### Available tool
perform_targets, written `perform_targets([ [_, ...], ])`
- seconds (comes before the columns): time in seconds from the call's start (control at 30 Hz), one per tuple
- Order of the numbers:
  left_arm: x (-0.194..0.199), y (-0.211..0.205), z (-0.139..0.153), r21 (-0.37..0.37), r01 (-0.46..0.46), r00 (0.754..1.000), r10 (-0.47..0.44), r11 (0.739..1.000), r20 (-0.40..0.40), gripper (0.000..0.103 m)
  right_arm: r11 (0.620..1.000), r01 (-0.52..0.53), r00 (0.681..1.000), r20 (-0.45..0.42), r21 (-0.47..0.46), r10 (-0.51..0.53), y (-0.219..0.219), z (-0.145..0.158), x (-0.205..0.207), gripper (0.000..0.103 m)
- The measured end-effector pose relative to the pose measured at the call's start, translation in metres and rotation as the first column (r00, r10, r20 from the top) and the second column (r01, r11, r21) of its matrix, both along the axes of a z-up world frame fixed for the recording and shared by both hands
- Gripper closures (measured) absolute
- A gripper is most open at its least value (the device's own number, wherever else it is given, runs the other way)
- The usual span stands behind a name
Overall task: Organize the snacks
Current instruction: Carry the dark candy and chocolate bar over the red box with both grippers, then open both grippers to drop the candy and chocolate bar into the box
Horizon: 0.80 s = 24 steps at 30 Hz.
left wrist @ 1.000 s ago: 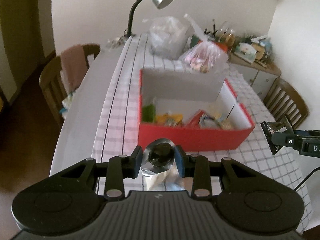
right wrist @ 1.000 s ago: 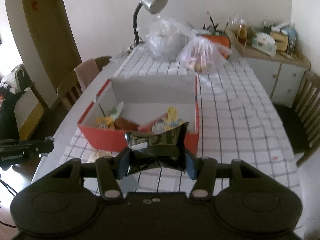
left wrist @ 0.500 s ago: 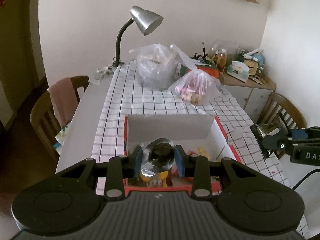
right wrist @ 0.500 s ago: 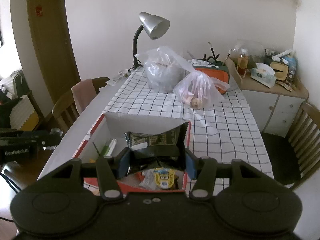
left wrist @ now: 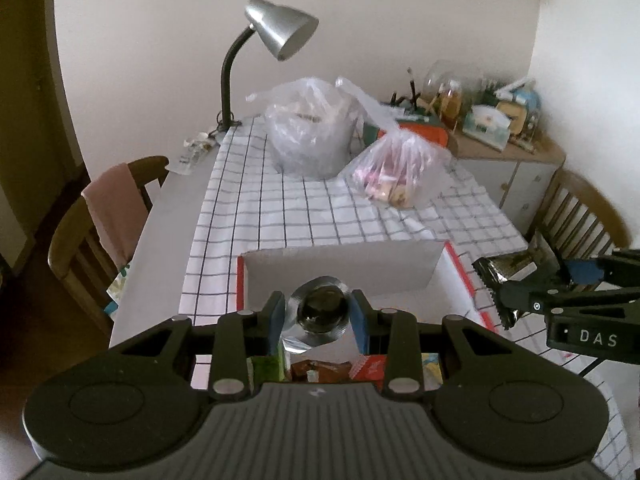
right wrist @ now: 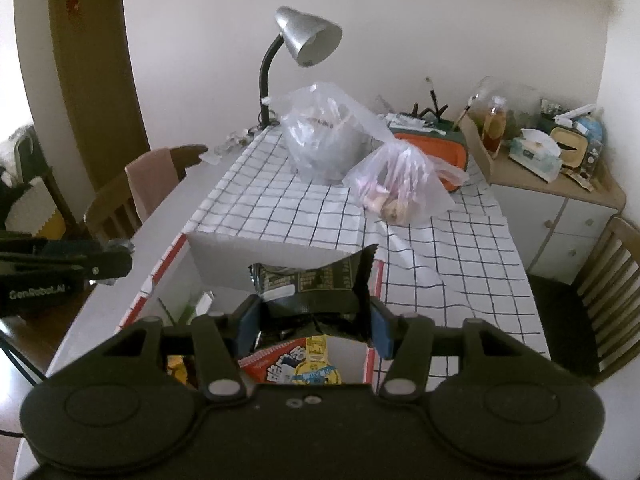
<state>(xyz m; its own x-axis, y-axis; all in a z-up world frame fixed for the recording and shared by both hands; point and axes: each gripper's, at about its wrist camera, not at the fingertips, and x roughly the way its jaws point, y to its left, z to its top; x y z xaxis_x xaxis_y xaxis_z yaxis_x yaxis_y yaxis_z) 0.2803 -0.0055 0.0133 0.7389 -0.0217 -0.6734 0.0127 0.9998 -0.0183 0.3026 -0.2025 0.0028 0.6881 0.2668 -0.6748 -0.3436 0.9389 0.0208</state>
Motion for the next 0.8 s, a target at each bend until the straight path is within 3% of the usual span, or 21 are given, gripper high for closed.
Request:
perform_targets([
  [0.43, 0.038, 0.012, -0.058, 0.034, -0.02, 0.991, 0.024, 0.999, -0.13, 0.069, 1.0, -0.007, 0.994, -0.109, -0.029, 0.003, 0.021, -0.065, 0.037, 0.049],
  [0.8, 0.051, 0.01, -0.093, 0.075, 0.007, 0.981, 0.008, 0.997, -0.195, 0.069, 0.998, -0.018, 0.982, -0.188, -0.053, 0.008, 0.033, -0.107, 0.045, 0.048],
])
